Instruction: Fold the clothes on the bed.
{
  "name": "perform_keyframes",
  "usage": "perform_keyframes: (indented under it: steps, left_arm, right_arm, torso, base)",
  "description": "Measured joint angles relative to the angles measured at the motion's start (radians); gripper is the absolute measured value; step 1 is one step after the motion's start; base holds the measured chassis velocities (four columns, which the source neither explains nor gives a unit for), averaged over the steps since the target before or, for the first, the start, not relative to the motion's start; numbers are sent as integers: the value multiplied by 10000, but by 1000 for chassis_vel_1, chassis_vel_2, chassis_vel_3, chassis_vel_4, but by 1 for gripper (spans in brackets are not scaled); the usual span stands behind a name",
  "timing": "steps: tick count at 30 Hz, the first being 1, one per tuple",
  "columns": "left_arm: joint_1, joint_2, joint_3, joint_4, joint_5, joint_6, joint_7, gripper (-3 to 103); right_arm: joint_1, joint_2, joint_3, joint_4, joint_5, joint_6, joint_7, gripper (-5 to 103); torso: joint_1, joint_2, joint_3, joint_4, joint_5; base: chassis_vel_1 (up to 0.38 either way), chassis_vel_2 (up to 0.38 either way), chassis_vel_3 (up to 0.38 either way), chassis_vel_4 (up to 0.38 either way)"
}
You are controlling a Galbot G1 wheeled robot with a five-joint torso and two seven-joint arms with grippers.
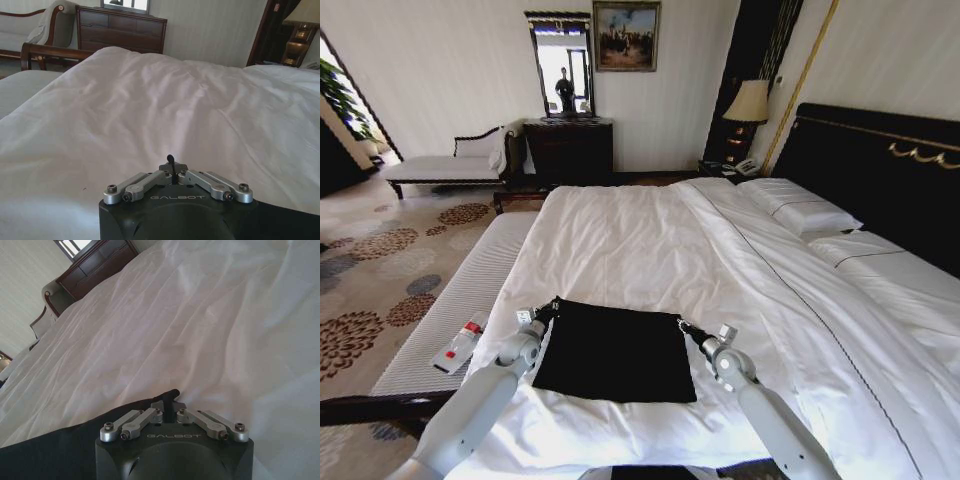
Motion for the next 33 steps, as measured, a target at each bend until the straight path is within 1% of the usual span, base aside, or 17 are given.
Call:
perform_keyframes:
  steps: [1, 2, 4, 10, 16, 18, 22, 27, 29, 32, 33]
  left_arm:
    - [-6, 13, 3, -8, -19, 6, -11, 0]
    - [-10, 25, 4, -19, -36, 11, -17, 0]
    - [-11, 38, 3, -35, -70, 16, -27, 0]
    - [73, 34, -85, -117, -80, 18, -34, 0]
    - [401, 43, -346, -488, -80, 3, -45, 0]
    - [512, 121, -477, -813, -157, 2, -126, 0]
    - [559, 246, -603, -1230, -306, 5, -259, 0]
    - [548, 604, -903, -2334, -711, 4, -700, 0]
    - [540, 647, -939, -2473, -753, 1, -756, 0]
    - [510, 968, -1176, -3352, -1061, -5, -1046, 0]
    - [510, 968, -1176, -3352, -1061, -5, -1046, 0]
  right_arm:
    - [10, 26, -10, -5, 0, 0, -1, 9]
    - [16, 46, -16, -6, 1, 0, -3, 4]
    - [15, 71, -21, 0, 0, 2, -3, 1]
    - [-106, -4, 38, 212, 5, 19, 7, 0]
    - [-373, -343, 253, 1075, 205, 30, 186, 0]
    - [-454, -522, 367, 1636, 331, 31, 409, 0]
    - [-505, -679, 459, 2213, 486, 30, 568, 0]
    - [-520, -1035, 636, 3536, 802, -87, 1142, 0]
    - [-519, -1085, 677, 3704, 854, -106, 1211, 0]
    - [-540, -1336, 960, 4504, 1021, -156, 1479, 0]
    - [-540, -1336, 960, 4504, 1021, -156, 1479, 0]
  torso:
    - [0, 0, 0, 0, 0]
    - [0, 0, 0, -1, 0]
    - [0, 0, 0, 0, 0]
    - [0, 0, 0, -1, 1]
    - [0, 0, 0, -1, 0]
    - [0, 0, -1, 0, 0]
    - [0, 0, 0, 0, 0]
    - [0, 0, 0, 0, 0]
    - [-1, 0, 0, 0, 0]
    - [0, 0, 0, -1, 0]
    - [0, 0, 0, -1, 0]
  base:
    - [0, 0, 0, 0]
    - [0, 0, 0, 0]
    - [0, 0, 0, 0]
    - [0, 0, 0, 0]
    - [0, 0, 0, 0]
    - [0, 0, 0, 0]
    - [0, 0, 0, 0]
    - [0, 0, 0, 0]
    - [0, 0, 0, 0]
    - [0, 0, 0, 0]
    - [0, 0, 0, 0]
